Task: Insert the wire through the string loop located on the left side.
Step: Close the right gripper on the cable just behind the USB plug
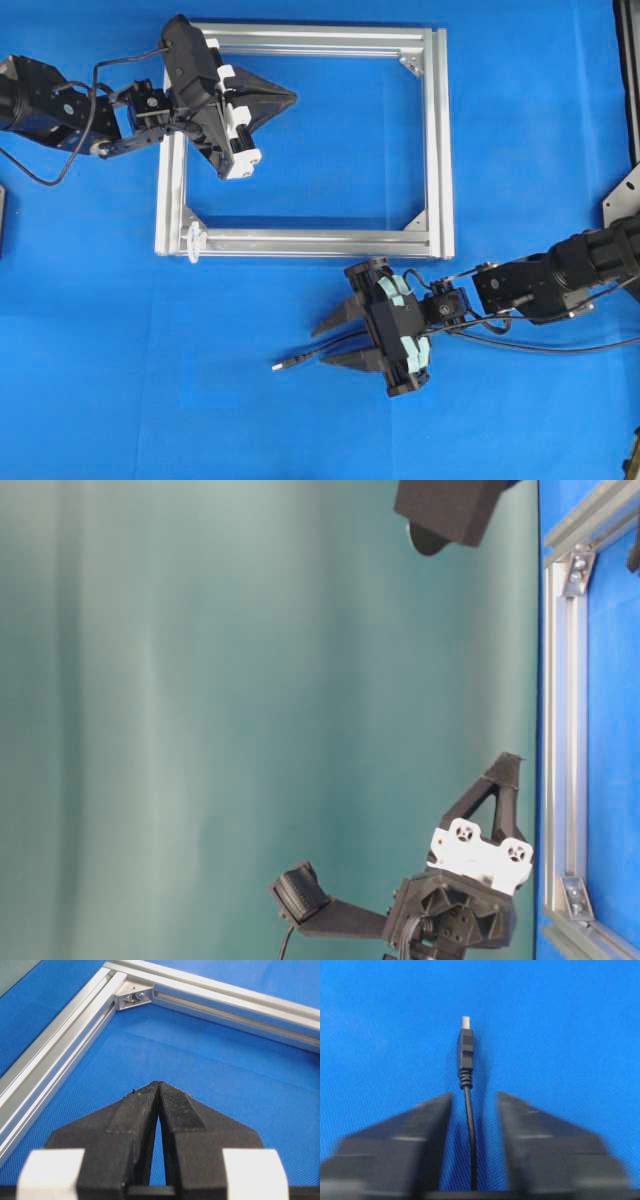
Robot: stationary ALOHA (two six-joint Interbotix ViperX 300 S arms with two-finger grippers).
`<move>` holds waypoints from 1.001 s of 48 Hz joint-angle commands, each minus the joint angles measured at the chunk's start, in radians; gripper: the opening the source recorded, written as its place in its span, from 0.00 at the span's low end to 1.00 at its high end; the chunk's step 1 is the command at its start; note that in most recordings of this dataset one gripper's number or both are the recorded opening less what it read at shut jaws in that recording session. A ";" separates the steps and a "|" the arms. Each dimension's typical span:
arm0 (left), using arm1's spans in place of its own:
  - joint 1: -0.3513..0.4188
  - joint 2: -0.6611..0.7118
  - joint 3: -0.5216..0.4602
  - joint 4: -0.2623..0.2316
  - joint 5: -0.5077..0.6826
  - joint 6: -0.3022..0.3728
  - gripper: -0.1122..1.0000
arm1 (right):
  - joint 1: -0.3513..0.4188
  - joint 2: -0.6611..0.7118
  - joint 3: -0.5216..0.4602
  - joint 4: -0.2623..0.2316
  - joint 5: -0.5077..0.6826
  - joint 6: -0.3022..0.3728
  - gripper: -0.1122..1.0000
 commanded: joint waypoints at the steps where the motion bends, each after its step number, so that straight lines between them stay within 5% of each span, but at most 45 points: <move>1: 0.003 -0.037 -0.008 0.003 -0.005 -0.002 0.10 | 0.002 -0.017 -0.005 -0.006 -0.011 -0.002 0.28; 7: 0.003 -0.037 -0.008 0.003 -0.003 -0.002 0.10 | 0.002 -0.018 -0.005 -0.008 -0.008 -0.002 0.10; 27: 0.005 -0.037 -0.008 0.003 -0.003 -0.002 0.10 | 0.002 -0.052 0.000 -0.009 0.003 0.000 0.10; 48: 0.008 -0.037 -0.008 0.003 0.002 -0.002 0.10 | -0.014 -0.284 -0.008 -0.006 0.253 0.000 0.10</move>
